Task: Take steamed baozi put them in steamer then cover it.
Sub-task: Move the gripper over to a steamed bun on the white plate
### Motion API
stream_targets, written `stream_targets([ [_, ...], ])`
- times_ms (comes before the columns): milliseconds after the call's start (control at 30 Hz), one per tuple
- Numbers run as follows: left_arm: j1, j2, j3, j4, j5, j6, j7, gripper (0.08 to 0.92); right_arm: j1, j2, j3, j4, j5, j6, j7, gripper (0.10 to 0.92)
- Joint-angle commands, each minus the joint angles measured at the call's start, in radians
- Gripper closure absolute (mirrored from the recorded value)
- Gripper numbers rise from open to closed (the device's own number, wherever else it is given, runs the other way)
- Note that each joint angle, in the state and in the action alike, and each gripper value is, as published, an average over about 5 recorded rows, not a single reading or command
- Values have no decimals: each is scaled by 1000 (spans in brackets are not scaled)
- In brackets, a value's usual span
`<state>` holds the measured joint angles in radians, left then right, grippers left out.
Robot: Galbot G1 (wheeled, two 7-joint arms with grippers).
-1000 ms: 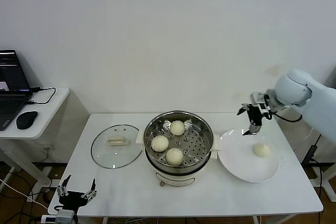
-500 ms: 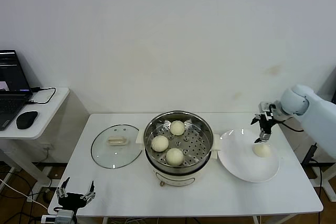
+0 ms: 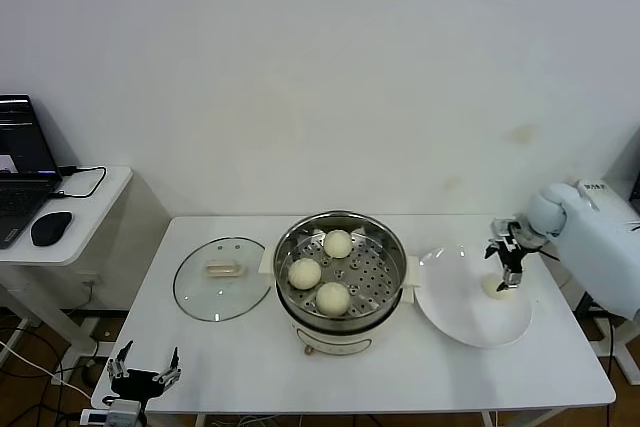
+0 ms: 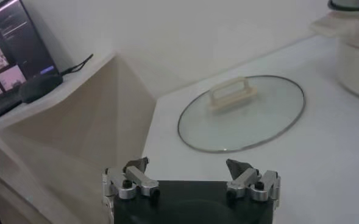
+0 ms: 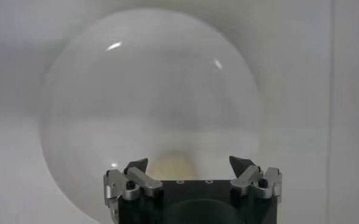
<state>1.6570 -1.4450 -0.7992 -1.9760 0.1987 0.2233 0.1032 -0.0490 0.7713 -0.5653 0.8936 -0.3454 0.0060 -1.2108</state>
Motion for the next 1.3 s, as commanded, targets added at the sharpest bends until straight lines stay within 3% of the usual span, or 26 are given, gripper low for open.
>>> stream_targets([
  [33,-1,1,1,6,1,0,0,177,-29,34,30,-71,-97,55,11,203],
  [1133,-1,-6,6,19,14,-2,-2,177,-85,54,79,-87,-132,19,92,204],
  [1300,-1,-7,6,20,14,-2,-3,177,-84,55,83,-91,-129,17,95,292],
])
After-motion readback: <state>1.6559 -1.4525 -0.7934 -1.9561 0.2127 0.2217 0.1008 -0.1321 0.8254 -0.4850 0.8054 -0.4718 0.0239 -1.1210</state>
